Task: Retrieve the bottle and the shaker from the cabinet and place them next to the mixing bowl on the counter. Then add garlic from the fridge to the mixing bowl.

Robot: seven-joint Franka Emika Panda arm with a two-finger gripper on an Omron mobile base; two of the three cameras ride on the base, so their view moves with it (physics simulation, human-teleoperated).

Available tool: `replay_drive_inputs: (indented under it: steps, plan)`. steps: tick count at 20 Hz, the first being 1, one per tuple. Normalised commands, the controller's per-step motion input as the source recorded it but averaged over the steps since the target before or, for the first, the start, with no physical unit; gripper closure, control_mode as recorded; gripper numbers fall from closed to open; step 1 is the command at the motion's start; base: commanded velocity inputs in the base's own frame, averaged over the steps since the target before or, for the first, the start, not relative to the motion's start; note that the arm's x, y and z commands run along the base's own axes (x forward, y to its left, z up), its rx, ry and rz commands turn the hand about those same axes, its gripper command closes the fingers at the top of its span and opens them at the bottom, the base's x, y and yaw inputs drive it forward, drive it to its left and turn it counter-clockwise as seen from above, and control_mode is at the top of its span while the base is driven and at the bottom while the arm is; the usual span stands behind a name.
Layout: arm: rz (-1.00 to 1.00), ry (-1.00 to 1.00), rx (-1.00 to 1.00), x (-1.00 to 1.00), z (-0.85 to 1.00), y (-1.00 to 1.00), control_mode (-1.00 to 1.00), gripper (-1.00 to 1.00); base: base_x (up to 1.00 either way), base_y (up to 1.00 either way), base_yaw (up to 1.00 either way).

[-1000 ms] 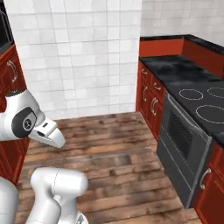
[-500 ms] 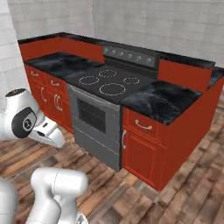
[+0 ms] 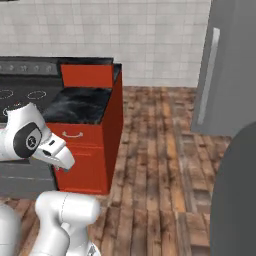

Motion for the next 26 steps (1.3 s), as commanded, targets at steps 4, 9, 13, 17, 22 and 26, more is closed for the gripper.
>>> replay_drive_inputs:
  steps: [4, 9, 13, 17, 22, 26]
  plan:
    - [0.00, 0.00, 0.00, 0.00, 0.00, 0.00, 1.00, -1.00, 0.33, 0.28, -0.64]
    - [0.00, 0.00, 0.00, 0.00, 0.00, 0.00, 1.00, -1.00, 0.42, 0.02, -0.04]
    - [0.00, 0.00, 0.00, 0.00, 0.00, 0.00, 1.00, -1.00, 0.65, 0.00, 0.18]
    - [0.00, 0.00, 0.00, 0.00, 0.00, 0.00, 1.00, -1.00, 0.97, -0.23, 0.24]
    - [0.00, 0.00, 0.00, 0.00, 0.00, 0.00, 1.00, -1.00, 0.88, -0.41, 0.21]
    - [0.00, 0.00, 0.00, 0.00, 0.00, 0.00, 1.00, -1.00, 0.61, -0.26, 0.14]
